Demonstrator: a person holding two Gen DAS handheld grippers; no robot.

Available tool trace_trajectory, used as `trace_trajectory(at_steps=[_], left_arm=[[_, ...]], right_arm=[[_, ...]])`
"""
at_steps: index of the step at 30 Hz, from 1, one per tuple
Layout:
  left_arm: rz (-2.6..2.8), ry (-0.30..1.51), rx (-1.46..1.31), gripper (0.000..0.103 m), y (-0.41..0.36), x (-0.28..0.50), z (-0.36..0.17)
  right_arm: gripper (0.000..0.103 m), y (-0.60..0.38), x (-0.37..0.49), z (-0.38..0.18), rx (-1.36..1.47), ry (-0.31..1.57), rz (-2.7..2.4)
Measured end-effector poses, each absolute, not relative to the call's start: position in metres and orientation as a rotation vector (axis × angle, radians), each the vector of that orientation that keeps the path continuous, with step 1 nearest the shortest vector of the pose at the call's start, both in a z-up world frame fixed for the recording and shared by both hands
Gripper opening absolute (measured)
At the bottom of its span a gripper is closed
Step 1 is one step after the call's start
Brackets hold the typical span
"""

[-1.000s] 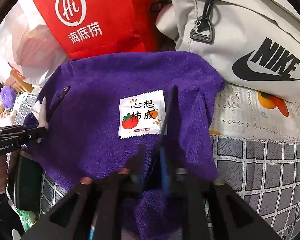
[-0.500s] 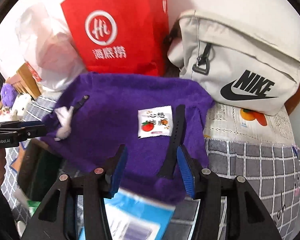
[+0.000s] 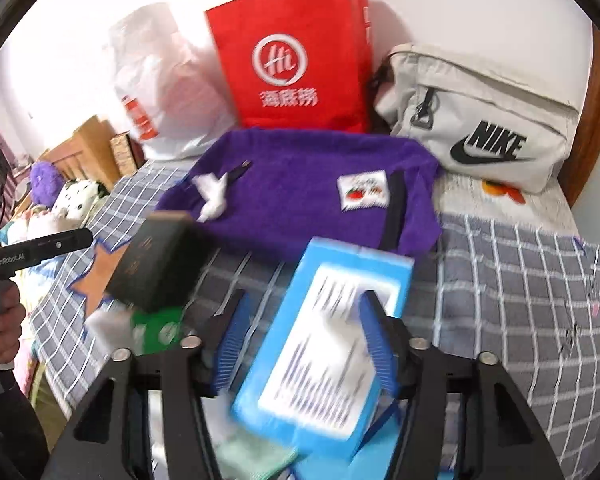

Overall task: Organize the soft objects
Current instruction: 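Grasp the white glove with the right gripper while the left grasps the white foam block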

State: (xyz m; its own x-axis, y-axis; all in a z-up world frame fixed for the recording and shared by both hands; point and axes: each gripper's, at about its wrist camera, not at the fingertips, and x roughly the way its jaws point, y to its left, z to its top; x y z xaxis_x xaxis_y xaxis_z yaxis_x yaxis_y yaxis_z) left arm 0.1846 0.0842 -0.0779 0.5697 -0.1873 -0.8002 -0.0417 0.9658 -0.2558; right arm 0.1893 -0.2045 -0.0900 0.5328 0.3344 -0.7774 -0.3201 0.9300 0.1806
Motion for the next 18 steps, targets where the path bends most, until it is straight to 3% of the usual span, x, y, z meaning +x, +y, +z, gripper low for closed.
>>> trace_trajectory(at_steps=[4,8,18], left_arm=[[-0.078,0.962,-0.290,0.050,0.090,0.153,-0.085],[-0.094,0.979,-0.319,0.051,0.089,0.133,-0.097],[-0.134,1.016,-0.299,0.051,0.076,0.109,-0.127]], right_arm=[[0.063,-0.199,0.156,-0.094,0.035,0.939,0.445],[0.084,-0.194,0.125,-0.104,0.040,0.927,0.494],[0.084,-0.167,0.112,-0.141,0.022,0.955,0.509]])
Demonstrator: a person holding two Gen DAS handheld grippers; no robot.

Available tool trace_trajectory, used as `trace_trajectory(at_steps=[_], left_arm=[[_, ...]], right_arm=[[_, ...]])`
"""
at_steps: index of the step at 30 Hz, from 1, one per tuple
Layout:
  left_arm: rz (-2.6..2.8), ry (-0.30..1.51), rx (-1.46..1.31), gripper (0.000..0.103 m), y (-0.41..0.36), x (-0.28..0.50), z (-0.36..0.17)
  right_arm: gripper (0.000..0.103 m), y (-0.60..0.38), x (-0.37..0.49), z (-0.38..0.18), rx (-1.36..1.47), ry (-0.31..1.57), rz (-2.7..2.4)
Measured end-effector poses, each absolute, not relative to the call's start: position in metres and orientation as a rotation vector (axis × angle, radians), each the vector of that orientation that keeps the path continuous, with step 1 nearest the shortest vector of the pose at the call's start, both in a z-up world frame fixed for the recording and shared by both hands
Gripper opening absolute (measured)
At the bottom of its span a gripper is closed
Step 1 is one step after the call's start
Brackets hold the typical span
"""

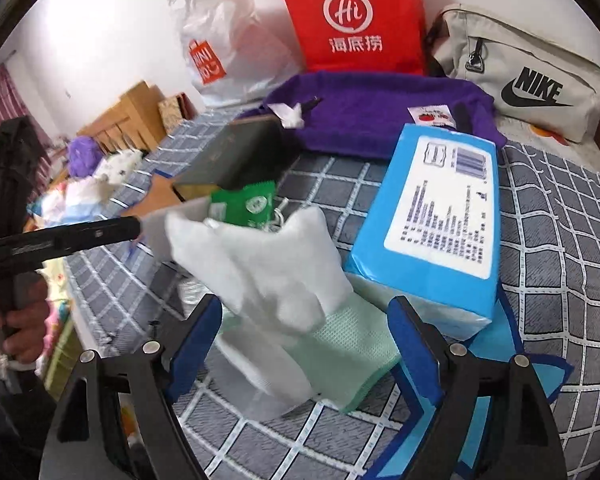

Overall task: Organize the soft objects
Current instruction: 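Grasp the white glove with the right gripper while the left grasps the white foam block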

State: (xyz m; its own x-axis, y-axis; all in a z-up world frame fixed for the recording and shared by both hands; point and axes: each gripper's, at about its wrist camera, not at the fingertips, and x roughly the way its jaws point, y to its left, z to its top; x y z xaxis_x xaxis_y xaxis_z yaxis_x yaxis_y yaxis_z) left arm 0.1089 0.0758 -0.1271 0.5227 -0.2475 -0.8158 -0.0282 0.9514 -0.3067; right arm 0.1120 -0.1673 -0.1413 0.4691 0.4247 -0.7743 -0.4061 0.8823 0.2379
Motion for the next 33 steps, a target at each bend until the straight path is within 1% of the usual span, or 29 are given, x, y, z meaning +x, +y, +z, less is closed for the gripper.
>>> trace_trajectory(at_steps=[1,2,3,5,8,12,17,20,26,28,30,33], left_arm=[[-0.134,1.014,-0.299,0.052,0.077,0.107,-0.128],[-0.132,1.015,-0.302,0.051,0.079,0.105,-0.130],[-0.129,1.018,-0.306,0.051,0.081,0.103,-0.131],[-0.123,1.023,-0.313,0.051,0.084,0.102,-0.133],[-0.115,1.017,-0.309,0.052,0.086,0.101,-0.133],[-0.119,1.010,-0.305,0.051,0.084,0.103,-0.135],[-0.113,1.006,-0.299,0.052,0.077,0.106,-0.142],[-0.111,0.989,-0.275,0.061,0.070,0.109,-0.145],[-0.101,0.980,-0.265,0.062,0.060,0.121,-0.152],[-0.099,0.980,-0.274,0.066,0.056,0.125,-0.152],[-0.086,0.984,-0.266,0.072,0.051,0.129,-0.153],[-0.050,1.002,-0.280,0.077,0.047,0.136,-0.156]], right_arm=[[0.079,-0.166,0.112,-0.143,0.027,0.949,0.515],[0.064,-0.166,0.112,-0.144,0.044,0.940,0.533],[0.054,-0.167,0.112,-0.143,0.062,0.937,0.547],[0.027,-0.168,0.111,-0.140,0.074,0.933,0.561],[0.025,-0.170,0.105,-0.130,0.042,0.892,0.555],[0.025,-0.180,0.094,-0.112,0.054,0.839,0.569],[0.025,-0.203,0.086,-0.108,0.080,0.833,0.544],[0.025,-0.220,0.082,-0.114,0.072,0.864,0.512],[0.025,-0.248,0.071,-0.129,0.087,0.901,0.471],[0.025,-0.253,0.068,-0.135,0.091,0.918,0.471],[0.025,-0.256,0.066,-0.141,0.087,0.926,0.467],[0.025,-0.257,0.069,-0.152,0.103,0.952,0.495]])
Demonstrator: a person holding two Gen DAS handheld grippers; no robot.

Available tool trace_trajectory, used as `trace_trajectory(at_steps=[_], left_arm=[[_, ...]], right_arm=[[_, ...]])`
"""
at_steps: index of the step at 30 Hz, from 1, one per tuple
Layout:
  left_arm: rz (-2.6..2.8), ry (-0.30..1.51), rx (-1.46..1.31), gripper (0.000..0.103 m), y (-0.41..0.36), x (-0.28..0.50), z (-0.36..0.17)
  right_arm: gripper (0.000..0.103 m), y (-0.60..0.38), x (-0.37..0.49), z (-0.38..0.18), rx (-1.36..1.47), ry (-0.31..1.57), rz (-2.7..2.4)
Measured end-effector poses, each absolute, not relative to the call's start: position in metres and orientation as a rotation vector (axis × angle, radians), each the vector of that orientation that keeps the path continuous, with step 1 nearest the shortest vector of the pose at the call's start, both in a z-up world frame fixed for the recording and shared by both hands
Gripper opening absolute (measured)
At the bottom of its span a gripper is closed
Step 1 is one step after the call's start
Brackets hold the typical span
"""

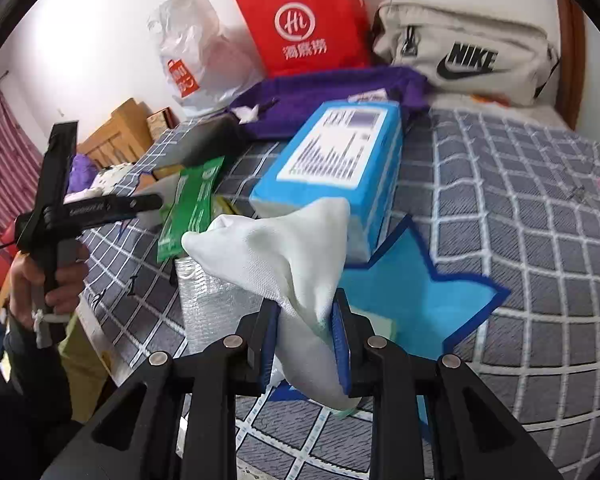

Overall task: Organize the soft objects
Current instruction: 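Grasp the white glove with the right gripper while the left grasps the white foam block, then carry the glove and foam block over the purple towel with both grippers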

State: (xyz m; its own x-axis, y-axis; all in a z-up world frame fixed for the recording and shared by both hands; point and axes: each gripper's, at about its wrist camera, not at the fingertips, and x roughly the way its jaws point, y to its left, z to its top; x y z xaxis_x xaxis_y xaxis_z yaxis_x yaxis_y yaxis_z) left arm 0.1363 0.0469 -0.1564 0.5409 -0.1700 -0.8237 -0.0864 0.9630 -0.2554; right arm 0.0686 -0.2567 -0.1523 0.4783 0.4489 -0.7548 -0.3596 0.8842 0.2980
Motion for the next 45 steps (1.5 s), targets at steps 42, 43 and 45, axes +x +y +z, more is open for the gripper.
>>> trace_trajectory(at_steps=[42,43,45], left_arm=[[-0.001,0.933,-0.258,0.079,0.060,0.114,-0.108],[-0.004,0.929,-0.257,0.079,0.060,0.115,-0.105],[-0.009,0.923,-0.258,0.079,0.059,0.116,-0.100]], right_arm=[[0.018,-0.255,0.088,-0.095,0.182,0.809,0.462],[0.018,-0.255,0.090,-0.093,0.183,0.808,0.458],[0.018,-0.255,0.095,-0.087,0.176,0.799,0.451]])
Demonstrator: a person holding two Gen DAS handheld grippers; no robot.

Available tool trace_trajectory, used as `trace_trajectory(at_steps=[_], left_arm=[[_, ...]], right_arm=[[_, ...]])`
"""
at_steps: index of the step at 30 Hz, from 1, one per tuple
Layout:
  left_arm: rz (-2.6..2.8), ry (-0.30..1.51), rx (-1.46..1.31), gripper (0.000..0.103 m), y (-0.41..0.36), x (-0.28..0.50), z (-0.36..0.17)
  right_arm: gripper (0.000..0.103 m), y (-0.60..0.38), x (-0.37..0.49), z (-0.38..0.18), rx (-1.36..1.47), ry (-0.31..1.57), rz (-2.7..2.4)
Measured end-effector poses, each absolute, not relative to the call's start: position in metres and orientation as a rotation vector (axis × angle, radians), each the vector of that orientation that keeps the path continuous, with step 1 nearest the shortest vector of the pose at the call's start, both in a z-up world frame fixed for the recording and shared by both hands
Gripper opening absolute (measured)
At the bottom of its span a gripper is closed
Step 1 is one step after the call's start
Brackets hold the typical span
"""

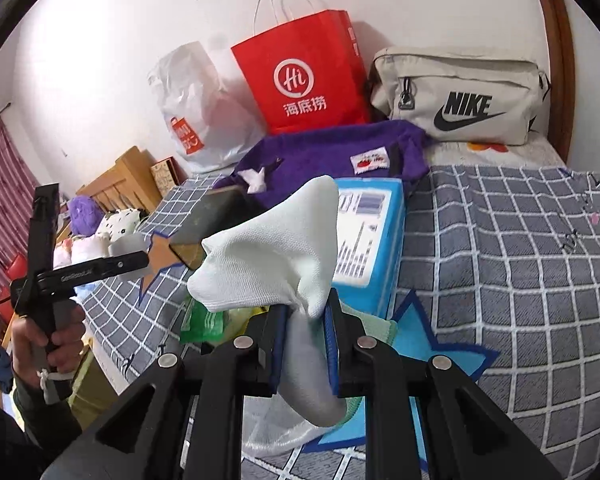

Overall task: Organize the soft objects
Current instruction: 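Carry the glove and foam block over the purple towel with both grippers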

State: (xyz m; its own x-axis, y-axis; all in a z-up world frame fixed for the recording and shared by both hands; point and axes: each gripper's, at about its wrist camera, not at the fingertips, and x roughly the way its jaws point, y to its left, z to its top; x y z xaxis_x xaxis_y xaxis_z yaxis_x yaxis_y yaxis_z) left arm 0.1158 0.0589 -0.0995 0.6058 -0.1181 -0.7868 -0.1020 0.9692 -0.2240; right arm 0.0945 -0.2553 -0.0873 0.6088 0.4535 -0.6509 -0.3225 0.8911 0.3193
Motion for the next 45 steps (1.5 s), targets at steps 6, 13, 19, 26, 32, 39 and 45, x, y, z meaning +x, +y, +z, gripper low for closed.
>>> trace_trajectory(at_steps=[6,13,19,26,32,39,45], left_arm=[[-0.021,0.911,-0.239,0.079,0.053,0.121,-0.087],[-0.028,0.905,-0.218,0.079,0.048,0.135,-0.072],[-0.034,0.906,-0.204,0.079,0.042,0.150,-0.064],[-0.040,0.927,-0.196,0.079,0.037,0.171,-0.063],[-0.040,0.930,-0.181,0.079,0.035,0.190,-0.058],[-0.053,0.934,-0.174,0.079,0.032,0.210,-0.055],[-0.064,0.939,-0.165,0.079,0.030,0.228,-0.055]], right_arm=[[0.018,-0.251,0.112,-0.073,0.150,0.786,0.439],[0.018,-0.242,0.135,-0.061,0.114,0.776,0.421],[0.018,-0.241,0.156,-0.057,0.122,0.785,0.417],[0.018,-0.240,0.182,-0.054,0.122,0.787,0.409],[0.018,-0.236,0.203,-0.051,0.128,0.791,0.416],[0.018,-0.230,0.226,-0.047,0.115,0.792,0.419],[0.018,-0.226,0.246,-0.046,0.103,0.795,0.420]])
